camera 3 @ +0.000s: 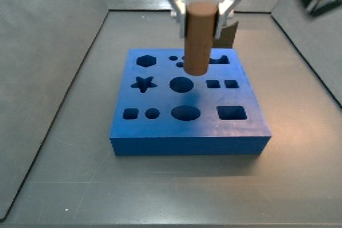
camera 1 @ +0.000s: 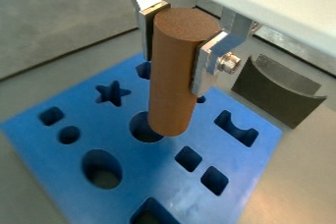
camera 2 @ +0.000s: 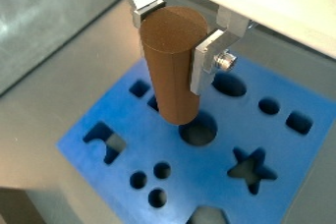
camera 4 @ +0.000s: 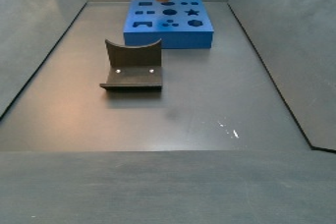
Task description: Insert the round object.
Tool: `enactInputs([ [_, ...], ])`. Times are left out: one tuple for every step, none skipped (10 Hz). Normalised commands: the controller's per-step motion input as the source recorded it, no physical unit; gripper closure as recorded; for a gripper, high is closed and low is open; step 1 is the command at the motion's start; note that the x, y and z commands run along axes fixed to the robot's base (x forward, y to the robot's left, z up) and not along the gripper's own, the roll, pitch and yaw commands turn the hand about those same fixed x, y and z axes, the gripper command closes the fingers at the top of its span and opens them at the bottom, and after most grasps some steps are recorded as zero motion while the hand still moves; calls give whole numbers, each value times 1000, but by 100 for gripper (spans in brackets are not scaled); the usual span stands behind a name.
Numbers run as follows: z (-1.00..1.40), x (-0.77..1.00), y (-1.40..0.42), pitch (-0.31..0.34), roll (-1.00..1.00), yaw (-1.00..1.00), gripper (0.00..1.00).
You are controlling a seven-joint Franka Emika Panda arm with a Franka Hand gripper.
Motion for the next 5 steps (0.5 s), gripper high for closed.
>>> enactInputs([
  [-511,-254,0,-100,59,-37,100],
  [-306,-157,0,-40,0,-57,100],
  [-146,-100,0,-16,-40,-43,100],
  [-77,-123,37,-17,-41,-31,100],
  [-83,-186,0,-44,-23,-9,100],
])
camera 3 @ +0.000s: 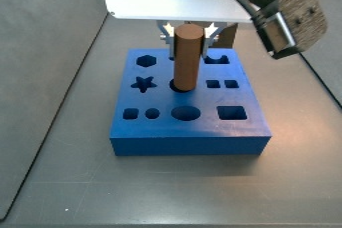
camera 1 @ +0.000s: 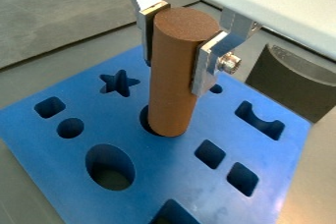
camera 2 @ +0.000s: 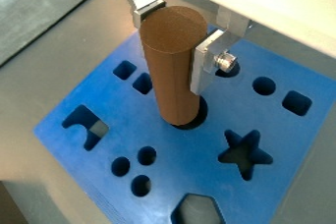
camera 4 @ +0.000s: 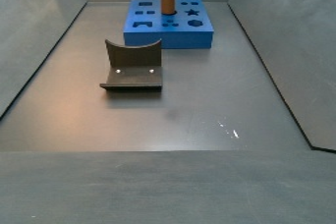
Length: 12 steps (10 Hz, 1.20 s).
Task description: Insert the round object.
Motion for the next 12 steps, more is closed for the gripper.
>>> enactInputs([
  [-269,-194,0,-71,-19,-43,100],
  [-526,0,0,-79,-61,-169,100],
  [-586,74,0,-87,-130,-203,100],
  [-546,146,0,-111,-231,-214,100],
  [-471,137,0,-80,-179,-174,100],
  [-334,63,29,-26,-90,-103,100],
  [-243,26,40,0,-66,-69,100],
  [-189,0,0,-10,-34,-49,100],
  [-226,0,0,-33,0,-14,100],
  [-277,0,0,-91,-56,0,100],
  [-274,11,6,-96,-81,0,100],
  [0,34,0,0,0,0,100],
])
